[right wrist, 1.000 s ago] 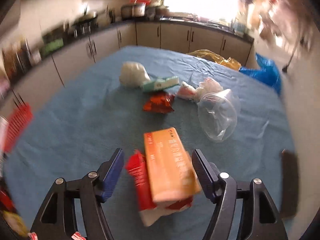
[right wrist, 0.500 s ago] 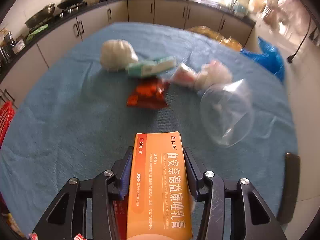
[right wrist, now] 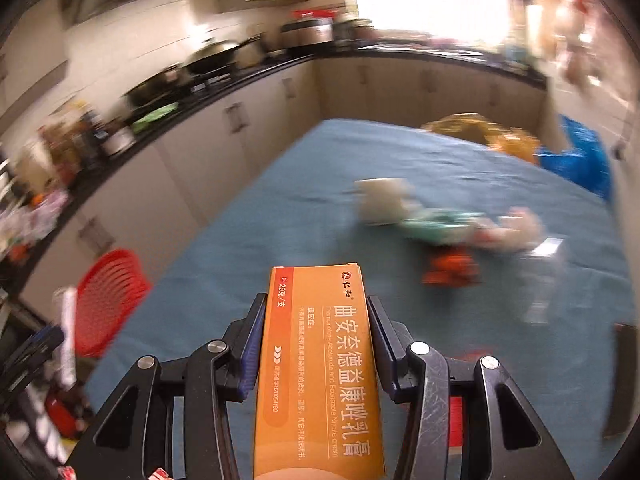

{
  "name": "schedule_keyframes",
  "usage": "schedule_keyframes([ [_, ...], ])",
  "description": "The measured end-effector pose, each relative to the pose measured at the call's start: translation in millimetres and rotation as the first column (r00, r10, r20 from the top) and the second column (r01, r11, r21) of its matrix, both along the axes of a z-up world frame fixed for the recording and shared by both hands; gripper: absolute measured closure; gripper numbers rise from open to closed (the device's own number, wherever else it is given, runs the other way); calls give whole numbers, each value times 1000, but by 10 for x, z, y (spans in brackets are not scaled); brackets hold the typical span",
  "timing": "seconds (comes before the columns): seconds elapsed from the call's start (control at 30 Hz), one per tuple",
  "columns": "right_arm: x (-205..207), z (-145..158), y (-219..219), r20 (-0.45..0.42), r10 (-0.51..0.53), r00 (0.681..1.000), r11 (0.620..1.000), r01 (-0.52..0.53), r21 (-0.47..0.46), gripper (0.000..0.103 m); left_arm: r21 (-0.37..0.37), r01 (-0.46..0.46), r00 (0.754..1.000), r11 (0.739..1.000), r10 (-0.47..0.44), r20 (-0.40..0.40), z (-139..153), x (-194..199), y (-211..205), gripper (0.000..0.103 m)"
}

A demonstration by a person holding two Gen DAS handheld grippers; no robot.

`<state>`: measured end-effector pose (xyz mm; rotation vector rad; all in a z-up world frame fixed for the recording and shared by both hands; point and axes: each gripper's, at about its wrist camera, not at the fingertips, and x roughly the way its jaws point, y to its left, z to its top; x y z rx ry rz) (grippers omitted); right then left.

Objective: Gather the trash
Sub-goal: 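Release the white medicine box and orange box into the red basket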

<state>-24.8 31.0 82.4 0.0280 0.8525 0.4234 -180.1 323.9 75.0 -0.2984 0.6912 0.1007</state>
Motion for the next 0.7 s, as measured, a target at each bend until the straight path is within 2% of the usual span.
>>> schedule_keyframes([
  [0.07, 2, -48, 383, -24, 72, 997, 997, -71, 41, 52, 23, -36, 999, 999, 36, -14, -29, 35, 168, 49],
  [0.17, 38, -138, 915, -54, 163, 985, 983, -157, 95, 52, 16, -81, 996, 997, 81, -35, -96, 95, 476, 49],
  [0.33, 65, -263, 1671, -93, 271, 958, 951, -253, 176, 52, 30, -140, 988, 990, 142, -54, -176, 182, 823, 49],
  [0.5, 133, -347, 2135, -108, 314, 943, 930, -282, 237, 51, 19, -152, 986, 988, 153, -65, -251, 301, 1019, 49],
  [0.7, 255, -448, 2420, -122, 325, 938, 912, -276, 303, 50, 9, -157, 985, 988, 157, -72, -326, 423, 1103, 48],
])
